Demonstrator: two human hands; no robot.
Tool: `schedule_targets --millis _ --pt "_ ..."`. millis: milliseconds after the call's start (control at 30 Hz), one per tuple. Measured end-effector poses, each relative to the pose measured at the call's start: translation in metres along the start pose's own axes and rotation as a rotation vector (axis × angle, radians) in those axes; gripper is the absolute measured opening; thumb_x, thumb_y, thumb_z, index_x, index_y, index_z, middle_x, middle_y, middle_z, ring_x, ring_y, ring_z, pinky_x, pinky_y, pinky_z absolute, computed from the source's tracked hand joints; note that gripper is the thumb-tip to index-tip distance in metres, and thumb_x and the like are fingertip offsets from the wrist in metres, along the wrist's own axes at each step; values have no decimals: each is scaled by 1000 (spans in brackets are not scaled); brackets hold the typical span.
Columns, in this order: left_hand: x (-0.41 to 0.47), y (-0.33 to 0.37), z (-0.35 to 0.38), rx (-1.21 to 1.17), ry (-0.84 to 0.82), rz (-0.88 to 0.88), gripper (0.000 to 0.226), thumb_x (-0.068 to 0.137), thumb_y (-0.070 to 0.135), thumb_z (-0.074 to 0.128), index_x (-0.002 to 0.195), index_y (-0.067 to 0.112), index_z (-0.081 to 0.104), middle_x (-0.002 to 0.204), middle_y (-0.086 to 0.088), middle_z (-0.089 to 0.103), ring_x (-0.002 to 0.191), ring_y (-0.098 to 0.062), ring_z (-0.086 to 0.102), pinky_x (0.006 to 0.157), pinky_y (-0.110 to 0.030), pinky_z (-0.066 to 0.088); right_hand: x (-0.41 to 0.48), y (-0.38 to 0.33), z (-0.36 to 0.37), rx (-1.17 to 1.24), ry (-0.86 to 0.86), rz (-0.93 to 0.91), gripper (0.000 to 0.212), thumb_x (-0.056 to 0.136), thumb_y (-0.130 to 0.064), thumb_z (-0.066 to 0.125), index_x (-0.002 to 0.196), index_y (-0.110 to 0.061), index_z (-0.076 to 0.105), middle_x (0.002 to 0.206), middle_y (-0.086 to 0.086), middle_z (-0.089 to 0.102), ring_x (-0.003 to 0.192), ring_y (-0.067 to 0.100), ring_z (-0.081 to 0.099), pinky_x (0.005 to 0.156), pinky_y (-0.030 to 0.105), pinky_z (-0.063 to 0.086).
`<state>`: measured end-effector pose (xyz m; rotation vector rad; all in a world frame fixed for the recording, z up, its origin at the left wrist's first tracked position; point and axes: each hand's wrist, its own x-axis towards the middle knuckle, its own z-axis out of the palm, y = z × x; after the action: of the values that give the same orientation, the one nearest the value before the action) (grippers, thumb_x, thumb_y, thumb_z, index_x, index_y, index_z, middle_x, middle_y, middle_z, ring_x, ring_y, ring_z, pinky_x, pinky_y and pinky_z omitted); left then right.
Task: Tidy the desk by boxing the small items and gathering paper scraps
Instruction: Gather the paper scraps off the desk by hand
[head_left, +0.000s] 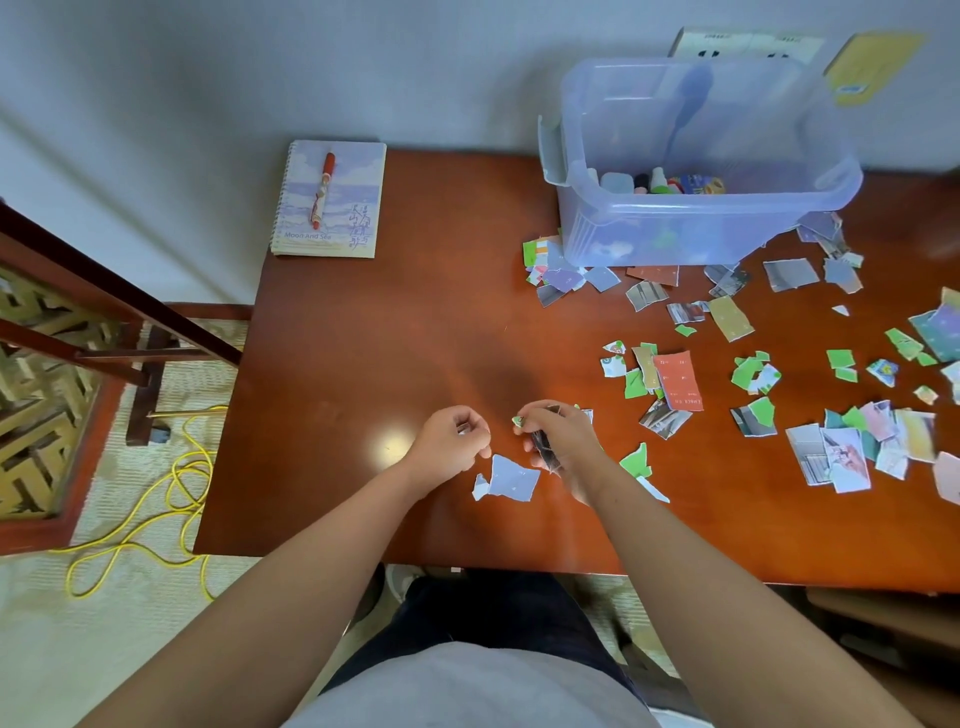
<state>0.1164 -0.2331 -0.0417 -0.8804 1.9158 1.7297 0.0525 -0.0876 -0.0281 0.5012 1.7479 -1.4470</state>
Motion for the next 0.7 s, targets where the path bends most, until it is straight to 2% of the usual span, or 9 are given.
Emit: schedule_targets --millis 100,167,233,333,433,500,567,633,700 --pt "0 1 -1 -47 -26 -36 25 84 -1 42 70 7 60 61 -7 56 41 -11 34 39 -18 25 -2 2 -2 80 -34 82 15 81 -1 47 82 -10 60 75 11 56 58 19 53 51 23 44" --pt "-1 1 -2 -51 -46 -51 29 83 -2 39 72 5 64 59 -5 53 43 -12 36 39 -19 25 -3 3 -3 71 -70 116 8 83 -12 50 80 -10 57 72 10 57 55 18 53 49 22 43" --pt "-3 1 -2 -49 -51 -74 27 83 1 40 70 5 64 59 -3 52 44 -12 36 40 -20 24 -3 4 -3 28 -119 120 12 84 -21 56 79 -10 54 68 7 53 50 15 48 45 20 35" --pt "-3 1 -2 -36 -45 -106 22 84 11 43 63 12 48 60 -2 41 44 -12 27 43 -22 19 -3 6 -3 -71 -151 82 14 84 -15 63 73 -13 54 62 4 48 48 12 37 45 22 26" --pt "-2 -3 0 -3 -29 -116 30 87 17 45 62 21 30 58 4 25 46 -12 17 45 -25 14 -3 9 -2 -158 -109 42 21 82 -12 66 68 -14 51 57 1 38 49 12 28 45 21 23" --pt "-3 -7 2 80 -4 -75 36 89 25 48 61 23 26 57 6 22 49 -13 18 49 -28 16 -2 14 -1 -319 -59 -37 20 80 -14 69 69 -14 52 60 0 42 52 12 34 46 21 28" --pt "-5 -13 2 310 30 -2 38 92 38 49 61 20 35 55 9 29 51 -14 27 53 -30 21 0 20 -2 -599 -52 -162 17 76 -19 73 78 -15 57 67 -2 49 58 11 44 52 25 37" --pt "-11 -15 1 564 81 61 31 91 45 50 75 19 54 57 12 45 54 -9 41 53 -27 29 -3 25 -4 -893 -51 -227 30 72 -32 76 93 -23 57 74 -7 54 63 9 51 58 26 43" --pt "-17 -18 -2 659 72 123 15 85 43 58 89 29 59 63 16 52 59 -2 48 54 -23 32 -8 28 -5 -1080 -34 -242 44 70 -42 76 103 -29 52 81 -12 55 73 10 57 63 25 45"
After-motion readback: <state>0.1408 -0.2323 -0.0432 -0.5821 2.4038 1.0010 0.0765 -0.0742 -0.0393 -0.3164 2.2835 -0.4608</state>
